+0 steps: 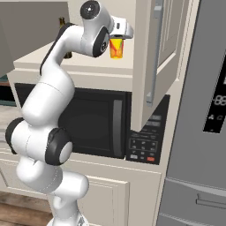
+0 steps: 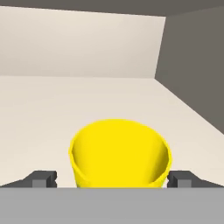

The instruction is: Open the cabinet directly in front. Then move the beer and the cup to the dining counter with the jar on it.

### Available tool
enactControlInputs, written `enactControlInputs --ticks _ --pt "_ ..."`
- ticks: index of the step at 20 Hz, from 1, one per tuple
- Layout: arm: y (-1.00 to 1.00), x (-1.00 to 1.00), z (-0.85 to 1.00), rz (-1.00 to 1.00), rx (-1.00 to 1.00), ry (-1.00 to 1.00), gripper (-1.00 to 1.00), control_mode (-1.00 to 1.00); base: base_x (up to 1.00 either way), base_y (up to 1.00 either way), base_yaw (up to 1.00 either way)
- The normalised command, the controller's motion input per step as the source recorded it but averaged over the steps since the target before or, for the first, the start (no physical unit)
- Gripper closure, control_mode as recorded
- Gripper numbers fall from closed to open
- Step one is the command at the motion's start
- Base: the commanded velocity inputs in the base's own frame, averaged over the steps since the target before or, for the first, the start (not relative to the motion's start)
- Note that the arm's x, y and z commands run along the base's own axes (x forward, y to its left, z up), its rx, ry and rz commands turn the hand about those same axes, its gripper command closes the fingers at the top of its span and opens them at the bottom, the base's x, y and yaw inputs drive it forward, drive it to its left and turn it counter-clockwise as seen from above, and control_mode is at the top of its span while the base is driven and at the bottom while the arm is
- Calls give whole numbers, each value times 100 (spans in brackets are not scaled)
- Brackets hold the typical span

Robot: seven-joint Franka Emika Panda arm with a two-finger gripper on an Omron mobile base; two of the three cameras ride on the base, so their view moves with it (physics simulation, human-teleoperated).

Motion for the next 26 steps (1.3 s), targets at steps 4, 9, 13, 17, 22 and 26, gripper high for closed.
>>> enactControlInputs --ticks 4,9,13,17,22,26 --pt "-10 26 -4 1 0 0 -100 -100 0 0 0" --pt "-1 25 -2 0 0 0 -100 -100 0 0 0" --pt "0 18 0 0 0 0 -100 -100 0 0 0" --pt "0 11 0 0 0 0 100 -100 0 0 0" --pt "0 0 0 0 0 1 100 -100 0 0 0" --pt "0 -16 1 0 0 -11 100 -100 0 0 0"
